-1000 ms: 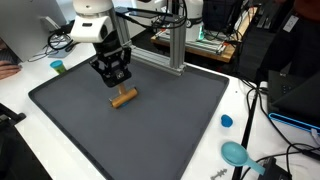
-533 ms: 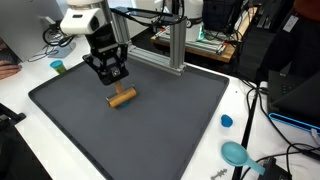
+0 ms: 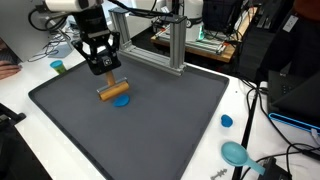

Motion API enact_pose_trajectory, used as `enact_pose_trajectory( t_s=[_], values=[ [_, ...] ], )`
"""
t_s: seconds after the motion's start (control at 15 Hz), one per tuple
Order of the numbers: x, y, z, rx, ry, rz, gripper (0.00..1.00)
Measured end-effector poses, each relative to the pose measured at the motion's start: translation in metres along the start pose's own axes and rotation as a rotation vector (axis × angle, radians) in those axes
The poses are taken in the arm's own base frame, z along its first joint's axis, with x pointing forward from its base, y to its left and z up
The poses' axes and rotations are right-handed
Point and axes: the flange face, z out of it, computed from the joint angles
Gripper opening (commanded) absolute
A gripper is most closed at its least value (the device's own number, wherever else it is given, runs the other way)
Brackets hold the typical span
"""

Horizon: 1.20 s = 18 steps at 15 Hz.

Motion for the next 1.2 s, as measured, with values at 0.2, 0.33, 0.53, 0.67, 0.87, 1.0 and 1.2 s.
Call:
enact_pose_trajectory(
  t_s=[0.2, 0.33, 0.53, 0.67, 0.87, 1.0, 1.2],
  values=[
    [0.006, -0.008, 0.02, 0.031, -0.006, -0.004, 0.47],
    [0.007, -0.009, 0.031, 0.043, -0.006, 0.018, 0.47],
    [0.007, -0.009, 0.037, 0.045, -0.011, 0.021, 0.22],
    [0.009, -0.01, 0.044, 0.05, -0.026, 0.012, 0.22],
    [0.019, -0.008, 0.046, 0.058, -0.045, 0.004, 0.22],
    [0.024, -0.005, 0.047, 0.068, -0.057, -0.004, 0.22],
    [0.03, 0.002, 0.049, 0.088, -0.08, 0.005, 0.22]
  ],
)
